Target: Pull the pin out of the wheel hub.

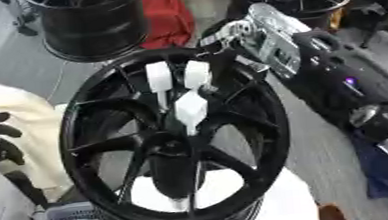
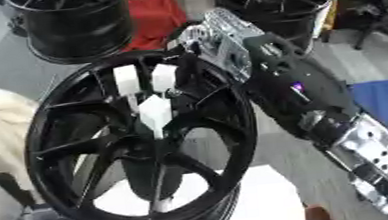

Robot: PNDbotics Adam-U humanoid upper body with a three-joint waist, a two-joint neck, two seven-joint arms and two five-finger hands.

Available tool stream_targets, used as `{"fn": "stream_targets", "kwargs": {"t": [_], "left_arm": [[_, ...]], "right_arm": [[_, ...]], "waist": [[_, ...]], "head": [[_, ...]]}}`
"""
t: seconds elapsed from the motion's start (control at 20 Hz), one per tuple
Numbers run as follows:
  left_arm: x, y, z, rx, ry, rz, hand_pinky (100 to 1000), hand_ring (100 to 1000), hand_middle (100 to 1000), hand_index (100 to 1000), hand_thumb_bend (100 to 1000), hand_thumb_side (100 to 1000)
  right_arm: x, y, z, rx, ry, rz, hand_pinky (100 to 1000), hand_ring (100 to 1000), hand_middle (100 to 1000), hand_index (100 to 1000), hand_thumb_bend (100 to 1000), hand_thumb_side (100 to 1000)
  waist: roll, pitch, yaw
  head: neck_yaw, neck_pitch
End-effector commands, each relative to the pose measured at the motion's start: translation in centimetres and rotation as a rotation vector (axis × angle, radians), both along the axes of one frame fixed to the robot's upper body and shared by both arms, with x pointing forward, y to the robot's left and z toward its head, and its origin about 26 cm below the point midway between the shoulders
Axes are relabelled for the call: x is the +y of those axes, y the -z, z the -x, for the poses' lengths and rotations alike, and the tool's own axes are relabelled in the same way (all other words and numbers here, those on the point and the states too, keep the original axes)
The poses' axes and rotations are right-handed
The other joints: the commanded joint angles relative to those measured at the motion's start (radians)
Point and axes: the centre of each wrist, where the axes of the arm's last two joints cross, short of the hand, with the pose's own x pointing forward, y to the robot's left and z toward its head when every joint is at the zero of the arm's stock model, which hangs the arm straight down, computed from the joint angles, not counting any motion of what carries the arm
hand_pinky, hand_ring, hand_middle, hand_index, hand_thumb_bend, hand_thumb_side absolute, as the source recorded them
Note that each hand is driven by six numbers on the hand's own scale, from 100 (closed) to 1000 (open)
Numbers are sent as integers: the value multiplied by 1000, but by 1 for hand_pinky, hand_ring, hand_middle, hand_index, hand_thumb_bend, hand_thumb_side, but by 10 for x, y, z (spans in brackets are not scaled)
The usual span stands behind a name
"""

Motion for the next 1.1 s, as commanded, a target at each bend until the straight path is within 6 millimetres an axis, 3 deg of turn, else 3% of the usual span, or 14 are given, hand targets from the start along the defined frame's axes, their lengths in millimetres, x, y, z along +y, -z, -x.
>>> {"fn": "stream_targets", "kwargs": {"t": [0.05, 0.8, 1.1], "left_arm": [[0, -7, -1, -12, 9, -17, 563, 552, 644, 865, 100, 887], [1, -8, -1, -13, 11, -16, 562, 553, 644, 865, 100, 885], [3, -8, 0, -10, 6, -18, 562, 553, 643, 865, 100, 885]], "right_arm": [[-1, -21, 2, -56, -25, -21, 546, 580, 583, 675, 333, 258], [-9, -61, 17, -92, -47, -155, 497, 538, 536, 624, 318, 253], [-35, -96, 25, -153, -12, -232, 487, 528, 529, 629, 322, 250]], "waist": [[9, -10, -2], [8, -15, -7], [6, -20, -15]], "head": [[-4, -2], [-5, -2], [0, -2]]}}
